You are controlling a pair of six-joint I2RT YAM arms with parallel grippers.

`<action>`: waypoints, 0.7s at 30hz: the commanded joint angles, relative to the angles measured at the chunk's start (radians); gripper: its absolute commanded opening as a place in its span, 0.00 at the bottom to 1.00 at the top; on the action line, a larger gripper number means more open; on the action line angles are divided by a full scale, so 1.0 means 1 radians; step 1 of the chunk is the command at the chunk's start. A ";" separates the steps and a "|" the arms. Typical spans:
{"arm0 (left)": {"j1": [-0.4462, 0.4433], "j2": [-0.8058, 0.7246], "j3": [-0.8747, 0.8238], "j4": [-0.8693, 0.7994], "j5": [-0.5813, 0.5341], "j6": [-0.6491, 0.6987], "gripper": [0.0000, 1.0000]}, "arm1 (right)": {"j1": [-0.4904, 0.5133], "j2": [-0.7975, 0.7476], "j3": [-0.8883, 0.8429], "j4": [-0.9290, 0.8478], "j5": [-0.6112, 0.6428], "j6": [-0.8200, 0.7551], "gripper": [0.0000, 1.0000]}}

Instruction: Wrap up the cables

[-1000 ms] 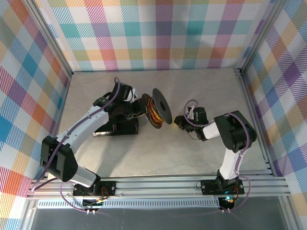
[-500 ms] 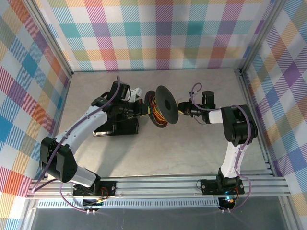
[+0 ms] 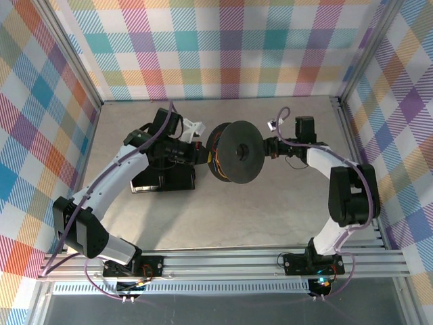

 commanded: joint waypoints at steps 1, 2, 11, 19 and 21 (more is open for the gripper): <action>-0.022 0.003 0.069 -0.058 -0.033 0.124 0.00 | 0.025 -0.097 -0.020 -0.053 -0.023 -0.219 0.00; -0.021 0.012 0.076 -0.060 -0.050 0.136 0.00 | 0.032 -0.119 -0.031 -0.050 0.005 -0.236 0.00; -0.019 0.089 0.171 -0.044 -0.050 0.162 0.00 | 0.092 -0.251 -0.114 -0.012 0.084 -0.338 0.00; 0.000 0.092 0.079 0.193 0.085 -0.038 0.00 | 0.110 -0.215 -0.055 -0.080 -0.044 -0.312 0.00; 0.021 0.089 0.037 0.293 0.139 -0.130 0.00 | 0.110 -0.216 -0.059 -0.087 -0.033 -0.294 0.00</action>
